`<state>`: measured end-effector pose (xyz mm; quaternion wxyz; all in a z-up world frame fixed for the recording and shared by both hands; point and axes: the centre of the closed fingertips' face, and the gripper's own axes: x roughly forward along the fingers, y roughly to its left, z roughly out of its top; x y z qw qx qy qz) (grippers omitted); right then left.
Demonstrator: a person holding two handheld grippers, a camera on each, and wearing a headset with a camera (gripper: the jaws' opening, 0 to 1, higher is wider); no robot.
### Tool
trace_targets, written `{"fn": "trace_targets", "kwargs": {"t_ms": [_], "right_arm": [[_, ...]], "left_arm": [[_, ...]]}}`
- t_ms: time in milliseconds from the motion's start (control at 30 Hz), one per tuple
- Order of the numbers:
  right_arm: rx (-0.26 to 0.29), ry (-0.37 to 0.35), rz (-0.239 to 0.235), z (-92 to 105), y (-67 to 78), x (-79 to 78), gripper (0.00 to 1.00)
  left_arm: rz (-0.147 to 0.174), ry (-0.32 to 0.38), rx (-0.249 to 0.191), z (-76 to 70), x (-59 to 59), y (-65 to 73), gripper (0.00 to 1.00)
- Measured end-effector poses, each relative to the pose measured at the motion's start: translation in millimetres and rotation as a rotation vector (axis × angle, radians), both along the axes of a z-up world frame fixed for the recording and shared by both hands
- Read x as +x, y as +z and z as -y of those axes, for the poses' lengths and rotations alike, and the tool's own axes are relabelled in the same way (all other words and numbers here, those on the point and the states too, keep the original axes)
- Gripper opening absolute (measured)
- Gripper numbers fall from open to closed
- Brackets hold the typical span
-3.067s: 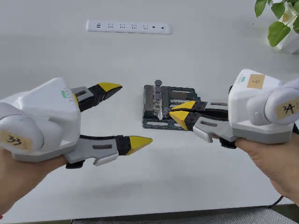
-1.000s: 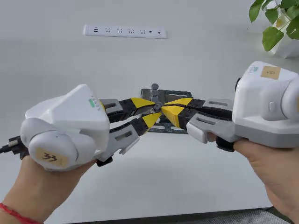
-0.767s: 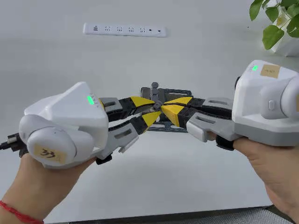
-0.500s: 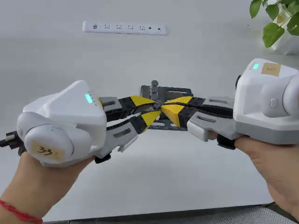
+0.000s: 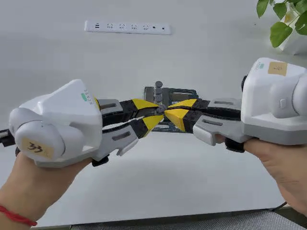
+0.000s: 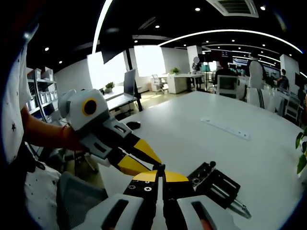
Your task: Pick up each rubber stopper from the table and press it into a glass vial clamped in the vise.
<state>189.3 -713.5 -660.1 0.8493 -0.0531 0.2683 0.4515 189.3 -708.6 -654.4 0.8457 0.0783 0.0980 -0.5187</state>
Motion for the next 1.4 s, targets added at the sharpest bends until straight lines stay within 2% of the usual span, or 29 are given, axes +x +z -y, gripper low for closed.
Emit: {"fn": "trace_targets", "kwargs": {"t_ms": [100, 233, 333, 400, 433, 500, 567, 667, 700, 767, 900, 1000, 1200, 1400], "right_arm": [[0.013, 0.034, 0.001, 2.0, 8.7, -2.2, 0.0], [0.034, 0.113, 0.012, 5.9, 22.6, -4.9, 0.08], [0.083, 0.205, 0.009, 5.6, 36.8, -11.4, 0.1], [0.124, 0.287, -0.001, 3.3, 47.0, -20.9, 0.11], [0.142, 0.321, 0.0, 2.3, 53.0, -24.7, 0.12], [0.165, 0.374, 0.002, 0.7, 61.2, -30.5, 0.15], [0.178, 0.395, 0.005, 0.8, 66.0, -30.7, 0.18], [0.211, 0.445, 0.005, -1.1, 74.9, -34.6, 0.18], [0.216, 0.457, 0.008, -1.8, 77.0, -35.6, 0.17], [0.225, 0.479, 0.01, -4.8, 81.5, -38.5, 0.17], [0.264, 0.517, 0.01, -11.6, 91.9, -45.2, 0.17], [0.291, 0.534, 0.013, -15.0, 98.5, -47.9, 0.16], [0.299, 0.553, 0.02, -16.2, 102.5, -50.7, 0.14], [0.324, 0.562, 0.017, -17.5, 106.5, -53.3, 0.11]], "left_arm": [[-0.005, -0.02, -0.005, -1.2, -1.6, 2.1, 0.05], [-0.02, -0.077, -0.011, -2.1, -8.8, 6.0, 0.05], [-0.031, -0.126, -0.03, -2.7, -15.5, 14.1, 0.05], [-0.036, -0.153, -0.054, -3.6, -18.8, 22.8, 0.05], [-0.05, -0.177, -0.068, -3.9, -22.3, 27.9, 0.05], [-0.052, -0.209, -0.086, -5.1, -26.9, 36.8, 0.05], [-0.059, -0.225, -0.107, -6.6, -29.6, 44.6, 0.04], [-0.083, -0.263, -0.178, -8.4, -36.1, 62.8, 0.04], [-0.096, -0.277, -0.207, -7.8, -39.0, 68.6, 0.04], [-0.099, -0.292, -0.242, -9.6, -40.8, 78.9, 0.04], [-0.112, -0.319, -0.289, -9.7, -44.5, 92.5, 0.04], [-0.111, -0.333, -0.304, -9.2, -46.9, 97.7, 0.04], [-0.117, -0.347, -0.331, -8.1, -50.0, 104.1, 0.04], [-0.122, -0.355, -0.34, -7.3, -52.7, 106.6, 0.04]]}}
